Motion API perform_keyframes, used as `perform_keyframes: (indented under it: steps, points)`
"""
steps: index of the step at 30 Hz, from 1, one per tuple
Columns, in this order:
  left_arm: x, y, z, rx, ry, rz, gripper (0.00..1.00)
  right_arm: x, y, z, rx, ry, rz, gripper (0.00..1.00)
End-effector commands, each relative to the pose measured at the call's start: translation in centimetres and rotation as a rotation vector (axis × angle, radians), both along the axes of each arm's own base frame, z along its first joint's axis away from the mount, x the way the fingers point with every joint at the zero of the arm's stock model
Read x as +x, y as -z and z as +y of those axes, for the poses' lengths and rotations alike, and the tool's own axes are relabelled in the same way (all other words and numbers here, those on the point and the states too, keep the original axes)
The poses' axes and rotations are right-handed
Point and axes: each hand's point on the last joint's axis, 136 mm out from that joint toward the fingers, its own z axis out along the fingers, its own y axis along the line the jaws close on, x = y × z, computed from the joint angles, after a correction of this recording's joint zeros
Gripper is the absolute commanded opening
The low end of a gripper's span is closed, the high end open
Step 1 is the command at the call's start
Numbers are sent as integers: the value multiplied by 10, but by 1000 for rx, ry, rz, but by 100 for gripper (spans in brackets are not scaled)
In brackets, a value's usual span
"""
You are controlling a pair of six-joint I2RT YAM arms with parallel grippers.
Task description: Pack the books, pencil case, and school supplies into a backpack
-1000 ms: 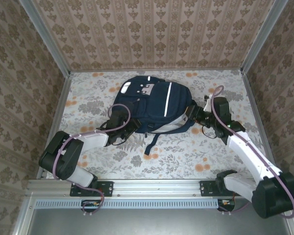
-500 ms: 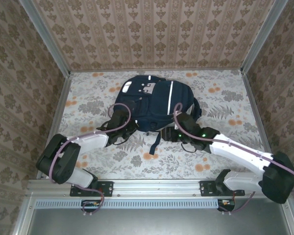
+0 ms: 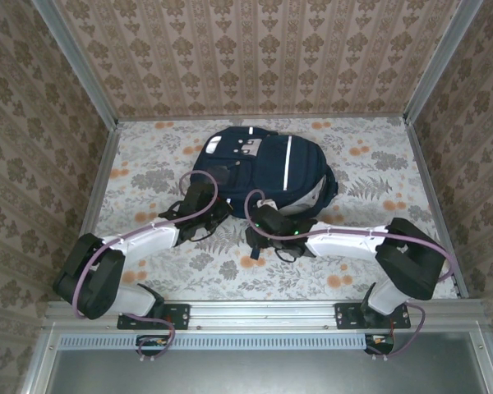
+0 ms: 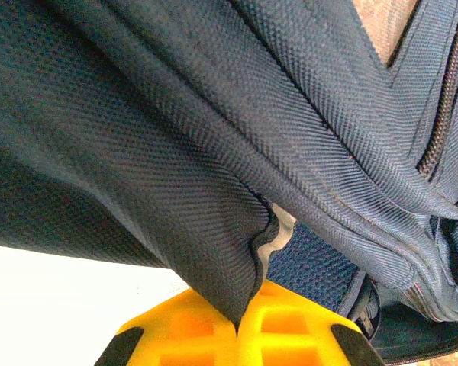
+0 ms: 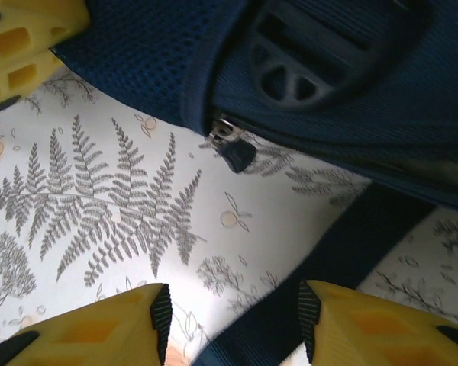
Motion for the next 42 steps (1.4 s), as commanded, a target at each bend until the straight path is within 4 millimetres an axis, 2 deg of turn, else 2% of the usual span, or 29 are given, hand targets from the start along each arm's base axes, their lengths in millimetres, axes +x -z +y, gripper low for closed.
perform_keyframes:
  steps: [1, 7, 14, 17, 20, 21, 22, 25, 32, 38, 42]
  points:
    - [7, -28, -8, -51, -9, -43, 0, 24, -15, 10, -41, 47, -156, 48]
    - [6, -30, -7, -47, -11, -40, 0, 40, 1, 9, -140, 105, -175, 46]
    - [7, -34, -8, -58, -16, -37, 0, 57, 5, 12, -179, 141, -230, 44]
    - [7, -36, -8, -58, -17, -38, 0, 61, 8, 15, -190, 141, -230, 35]
    - [8, -39, -8, -58, -19, -41, 0, 62, 8, 12, -207, 149, -239, 14]
    - [8, -39, -7, -57, -20, -42, 0, 62, 6, 10, -208, 153, -242, 3]
    - [9, -39, -6, -56, -23, -42, 0, 61, 3, 7, -208, 158, -247, 0]
    - [10, -36, 0, -51, -39, -36, 0, 57, -4, -1, -218, 158, -246, 0]
    - [15, -30, 43, 0, -118, -29, 0, 39, -17, -36, -220, 176, -219, 0]
    - [18, -32, 97, 54, -213, -40, 0, 27, -10, -77, -235, 221, -159, 0]
    - [22, -28, 125, 83, -234, -21, 0, 18, -4, -101, -251, 241, -126, 0]
